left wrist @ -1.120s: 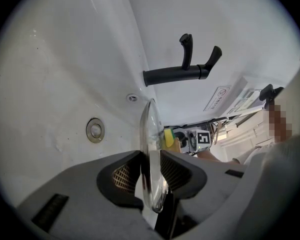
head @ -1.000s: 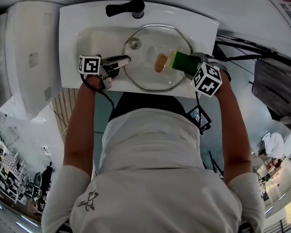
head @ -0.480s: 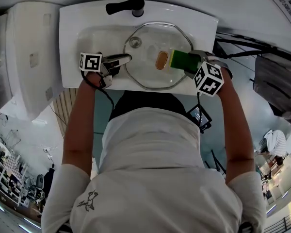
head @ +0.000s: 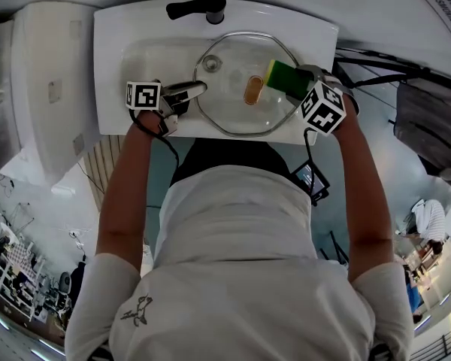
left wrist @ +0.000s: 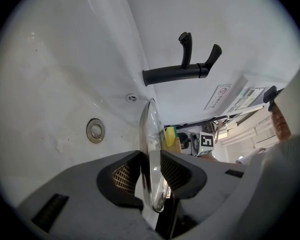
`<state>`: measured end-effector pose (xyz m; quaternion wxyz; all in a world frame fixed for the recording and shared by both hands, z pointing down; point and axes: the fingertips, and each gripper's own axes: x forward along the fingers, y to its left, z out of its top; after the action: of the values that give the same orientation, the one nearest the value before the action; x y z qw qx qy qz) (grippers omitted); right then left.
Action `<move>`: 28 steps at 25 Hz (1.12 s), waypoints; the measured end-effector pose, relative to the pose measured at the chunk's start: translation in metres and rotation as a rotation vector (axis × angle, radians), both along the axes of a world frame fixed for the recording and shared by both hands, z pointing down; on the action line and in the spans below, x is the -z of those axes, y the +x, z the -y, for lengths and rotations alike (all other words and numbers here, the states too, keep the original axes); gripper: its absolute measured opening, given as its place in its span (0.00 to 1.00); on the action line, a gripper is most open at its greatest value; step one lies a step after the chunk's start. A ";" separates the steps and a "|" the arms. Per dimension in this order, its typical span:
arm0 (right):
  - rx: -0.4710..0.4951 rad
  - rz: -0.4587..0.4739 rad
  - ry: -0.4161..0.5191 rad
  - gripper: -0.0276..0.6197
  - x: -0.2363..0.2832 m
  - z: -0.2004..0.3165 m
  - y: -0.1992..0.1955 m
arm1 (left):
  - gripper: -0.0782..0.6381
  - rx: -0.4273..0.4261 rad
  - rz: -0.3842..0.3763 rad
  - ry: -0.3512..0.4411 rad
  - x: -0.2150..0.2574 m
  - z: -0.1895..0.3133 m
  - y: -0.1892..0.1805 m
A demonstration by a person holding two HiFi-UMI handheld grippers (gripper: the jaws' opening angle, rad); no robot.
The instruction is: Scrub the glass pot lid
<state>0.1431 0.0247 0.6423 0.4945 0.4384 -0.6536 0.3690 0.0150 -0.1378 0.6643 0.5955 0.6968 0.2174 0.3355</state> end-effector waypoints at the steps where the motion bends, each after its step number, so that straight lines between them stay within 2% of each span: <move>1: -0.027 -0.002 0.003 0.50 0.000 -0.004 -0.005 | 0.27 0.003 -0.004 0.001 0.000 0.000 0.000; 8: -0.127 -0.039 0.004 0.50 0.001 -0.024 -0.047 | 0.27 0.010 -0.013 0.015 0.000 0.000 0.001; 13: -0.135 -0.014 0.005 0.50 0.003 -0.026 -0.093 | 0.28 0.037 -0.012 0.025 0.001 0.001 0.002; 16: -0.145 -0.015 0.005 0.50 0.003 -0.021 -0.120 | 0.28 0.068 0.017 -0.019 0.004 0.000 0.002; 20: -0.167 -0.025 0.009 0.50 0.003 -0.011 -0.150 | 0.28 0.058 -0.014 0.021 0.000 0.003 0.002; 24: -0.165 -0.037 0.010 0.50 0.002 0.007 -0.172 | 0.28 0.063 -0.013 0.014 0.000 0.003 0.003; 28: -0.097 -0.041 0.015 0.50 0.002 0.031 -0.195 | 0.28 0.054 -0.012 0.009 0.000 0.004 0.002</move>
<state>-0.0523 -0.0063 0.6399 0.4862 0.4806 -0.6239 0.3786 0.0171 -0.1414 0.6640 0.5999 0.7071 0.2008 0.3160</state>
